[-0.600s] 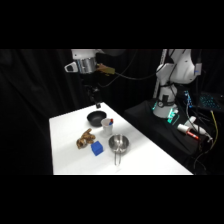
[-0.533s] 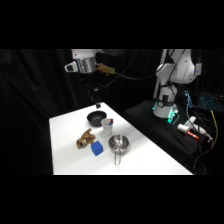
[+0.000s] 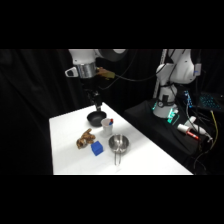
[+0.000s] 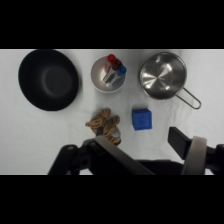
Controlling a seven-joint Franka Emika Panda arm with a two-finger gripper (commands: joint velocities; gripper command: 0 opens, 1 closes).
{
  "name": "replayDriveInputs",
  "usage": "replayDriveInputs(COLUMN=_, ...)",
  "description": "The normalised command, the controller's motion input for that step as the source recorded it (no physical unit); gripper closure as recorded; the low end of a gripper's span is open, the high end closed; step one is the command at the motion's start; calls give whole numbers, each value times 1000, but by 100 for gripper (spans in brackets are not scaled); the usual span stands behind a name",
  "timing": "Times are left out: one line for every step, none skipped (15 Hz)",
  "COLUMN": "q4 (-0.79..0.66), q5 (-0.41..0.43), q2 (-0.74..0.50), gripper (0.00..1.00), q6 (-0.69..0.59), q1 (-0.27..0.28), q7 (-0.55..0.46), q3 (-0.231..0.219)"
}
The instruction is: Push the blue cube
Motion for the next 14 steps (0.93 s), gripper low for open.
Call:
replayDriveInputs(q4=60, q5=-21, q2=82, gripper=0, q6=209, q1=20, q7=88, q3=48)
replayDriveInputs(q4=69, q5=-25, q2=89, gripper=0, q6=206, q1=24, q7=89, q3=45)
replayDriveInputs(q4=85, q5=-38, q2=102, gripper=0, q6=183, q1=31, q7=101, q3=44)
replayDriveInputs(q4=92, q5=-44, q2=106, gripper=0, q6=169, q1=33, q7=103, q3=43)
replayDriveInputs(q4=98, q5=-51, q2=110, gripper=0, q6=153, q1=34, q7=106, q3=38)
replayDriveInputs(q4=115, q5=-42, q2=127, gripper=25, q6=131, q1=33, q7=96, q3=37)
replayDriveInputs(q4=119, q5=-52, q2=131, gripper=26, q6=132, q1=35, q7=104, q3=31)
replayDriveInputs(q4=132, q5=-54, q2=142, gripper=32, q6=121, q1=38, q7=114, q3=27)
replayDriveInputs(q4=140, q5=-59, q2=140, gripper=43, q6=104, q1=38, q7=111, q3=25)
replayDriveInputs(q4=147, q5=-56, q2=137, gripper=51, q6=92, q1=39, q7=109, q3=25)
replayDriveInputs(q4=150, q5=-65, q2=133, gripper=59, q6=94, q1=42, q7=114, q3=25)
replayDriveInputs(q4=155, q5=-72, q2=127, gripper=66, q6=80, q1=44, q7=107, q3=25)
replayDriveInputs(q4=153, q5=-89, q2=120, gripper=76, q6=76, q1=47, q7=98, q3=25)
replayDriveInputs(q4=147, q5=-109, q2=113, gripper=83, q6=88, q1=48, q7=99, q3=22)
